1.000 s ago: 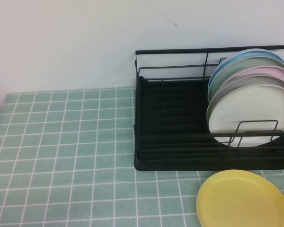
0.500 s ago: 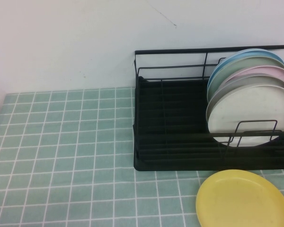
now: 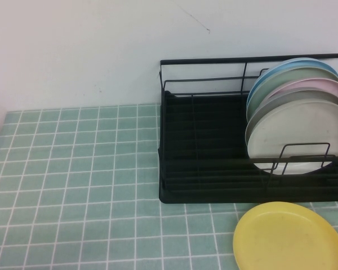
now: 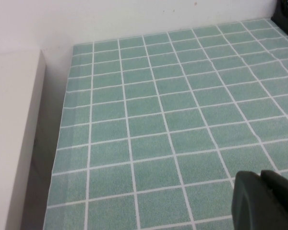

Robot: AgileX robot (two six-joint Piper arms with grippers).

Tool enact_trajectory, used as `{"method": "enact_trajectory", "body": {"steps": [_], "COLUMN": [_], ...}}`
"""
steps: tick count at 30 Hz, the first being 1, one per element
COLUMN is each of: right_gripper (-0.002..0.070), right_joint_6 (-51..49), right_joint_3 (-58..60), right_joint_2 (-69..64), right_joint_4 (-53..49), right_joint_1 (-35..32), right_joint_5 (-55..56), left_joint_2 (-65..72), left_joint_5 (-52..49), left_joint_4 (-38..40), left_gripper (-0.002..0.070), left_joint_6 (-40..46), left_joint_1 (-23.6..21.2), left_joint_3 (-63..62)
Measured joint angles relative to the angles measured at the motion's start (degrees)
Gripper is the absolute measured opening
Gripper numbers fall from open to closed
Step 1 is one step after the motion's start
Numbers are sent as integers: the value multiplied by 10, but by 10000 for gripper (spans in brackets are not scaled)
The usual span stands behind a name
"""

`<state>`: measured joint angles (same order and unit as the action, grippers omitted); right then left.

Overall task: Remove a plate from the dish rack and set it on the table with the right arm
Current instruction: Grasp the plate from the shelf

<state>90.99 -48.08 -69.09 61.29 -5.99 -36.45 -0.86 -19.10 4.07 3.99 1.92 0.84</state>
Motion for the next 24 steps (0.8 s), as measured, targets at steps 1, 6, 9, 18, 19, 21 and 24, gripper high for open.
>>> {"method": "enact_trajectory", "body": {"steps": [1, 6, 9, 18, 19, 21, 24], "right_gripper": [174, 304, 320, 325, 325, 325, 326], "right_joint_6": [13, 81, 122, 230, 240, 253, 266], "right_joint_3": [-10, -70, -92, -113, -116, -120, -122], "right_joint_2": [-12, -83, -121, -181, -184, -193, -202], "right_joint_4": [2, 10, 11, 11, 11, 10, 10], "right_joint_1": [0, 0, 0, 0, 0, 0, 0], "right_joint_5": [0, 0, -4, -20, -20, -20, -8], "left_joint_2": [0, 0, 0, 0, 0, 0, 0], "left_joint_5": [0, 0, 0, 0, 0, 0, 0], "left_joint_4": [0, 0, 0, 0, 0, 0, 0], "left_gripper": [-3, -3, -3, -3, -3, -3, -3], "left_joint_6": [0, 0, 0, 0, 0, 0, 0], "left_joint_1": [0, 0, 0, 0, 0, 0, 0], "left_joint_3": [0, 0, 0, 0, 0, 0, 0]}}
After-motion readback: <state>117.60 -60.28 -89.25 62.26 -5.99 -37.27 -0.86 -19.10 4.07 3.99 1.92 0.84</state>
